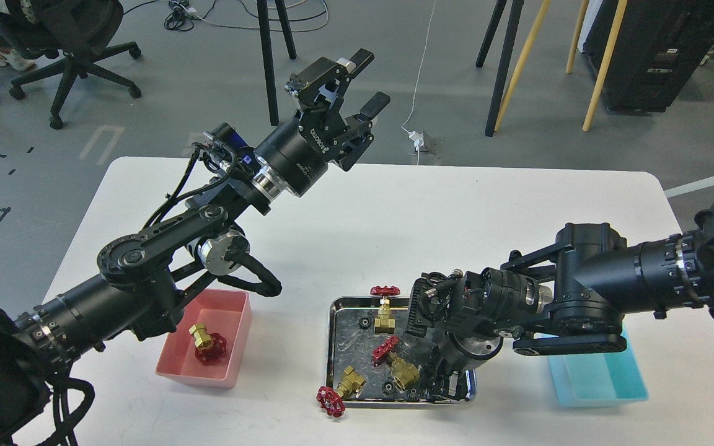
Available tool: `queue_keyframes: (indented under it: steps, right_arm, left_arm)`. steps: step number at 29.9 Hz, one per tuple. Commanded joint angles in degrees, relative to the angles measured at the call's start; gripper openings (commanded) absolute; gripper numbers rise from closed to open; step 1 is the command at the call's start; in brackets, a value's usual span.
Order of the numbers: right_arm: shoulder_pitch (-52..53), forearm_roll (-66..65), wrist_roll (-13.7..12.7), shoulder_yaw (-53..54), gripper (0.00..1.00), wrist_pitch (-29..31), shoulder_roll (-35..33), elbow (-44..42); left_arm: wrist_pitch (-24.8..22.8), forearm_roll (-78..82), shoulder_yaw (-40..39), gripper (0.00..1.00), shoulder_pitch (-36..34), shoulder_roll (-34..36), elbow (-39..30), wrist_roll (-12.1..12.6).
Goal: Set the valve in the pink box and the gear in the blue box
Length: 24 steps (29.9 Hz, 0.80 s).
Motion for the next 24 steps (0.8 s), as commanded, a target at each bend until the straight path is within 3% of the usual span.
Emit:
queue_keyframes:
  steps: [1,24]
  right_arm:
    - [-0.55,-0.10,-0.05,-0.04,0.57,0.00,0.48,-0.79]
    - [0.59,0.08,0.04,0.23,0.54,0.00,2.86,-1.58]
  left_arm:
    - [0.00,0.02,0.00,0.70,0.00,0.07,0.00,0.00]
    - [-1.49,0.02,0.00,0.71,0.09,0.07,0.17,0.00]
